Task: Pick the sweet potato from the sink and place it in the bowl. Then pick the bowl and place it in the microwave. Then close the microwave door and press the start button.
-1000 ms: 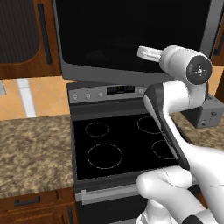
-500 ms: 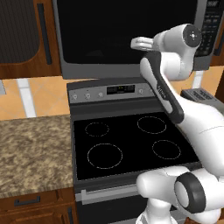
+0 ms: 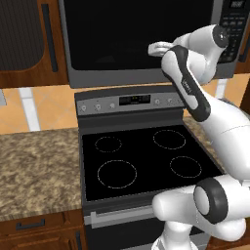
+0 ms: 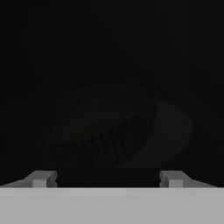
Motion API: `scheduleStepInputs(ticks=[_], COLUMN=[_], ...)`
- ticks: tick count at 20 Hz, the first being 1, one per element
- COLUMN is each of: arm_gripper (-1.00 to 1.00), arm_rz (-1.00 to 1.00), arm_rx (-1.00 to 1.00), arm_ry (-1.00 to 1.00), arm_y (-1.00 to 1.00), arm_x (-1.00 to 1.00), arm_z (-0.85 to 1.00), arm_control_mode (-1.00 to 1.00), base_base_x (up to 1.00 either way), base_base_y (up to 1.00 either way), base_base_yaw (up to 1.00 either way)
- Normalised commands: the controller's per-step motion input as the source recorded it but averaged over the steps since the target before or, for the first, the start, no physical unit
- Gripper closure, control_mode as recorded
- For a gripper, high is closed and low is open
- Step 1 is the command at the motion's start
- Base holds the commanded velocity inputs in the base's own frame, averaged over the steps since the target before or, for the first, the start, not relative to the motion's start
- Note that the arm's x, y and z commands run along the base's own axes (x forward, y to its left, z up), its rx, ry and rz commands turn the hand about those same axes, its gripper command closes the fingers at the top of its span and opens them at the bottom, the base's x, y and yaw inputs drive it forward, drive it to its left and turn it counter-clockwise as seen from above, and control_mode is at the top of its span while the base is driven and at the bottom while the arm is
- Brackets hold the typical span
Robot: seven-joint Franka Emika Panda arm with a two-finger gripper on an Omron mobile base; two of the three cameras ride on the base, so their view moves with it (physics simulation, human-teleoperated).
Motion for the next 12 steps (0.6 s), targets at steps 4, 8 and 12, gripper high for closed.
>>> scheduleStepInputs(ticks=[4,8,12], arm_gripper=[-1.0,-1.0,-1.0], arm_rz=[0.05,0.0,-0.02], arm_rx=[0.0,0.08,0.35], arm_ry=[0.02,0.0,0.01], arm_y=[-0.02,-0.21,-0.49], arm_x=[-0.45,-1.0,-1.0], arm_z=[-0.08,0.01,0.05], arm_control_mode=[-1.0,-1.0,-1.0], base_base_x=[0.0,0.0,0.0], base_base_y=[0.0,0.0,0.0], base_base_yaw=[0.0,0.0,0.0])
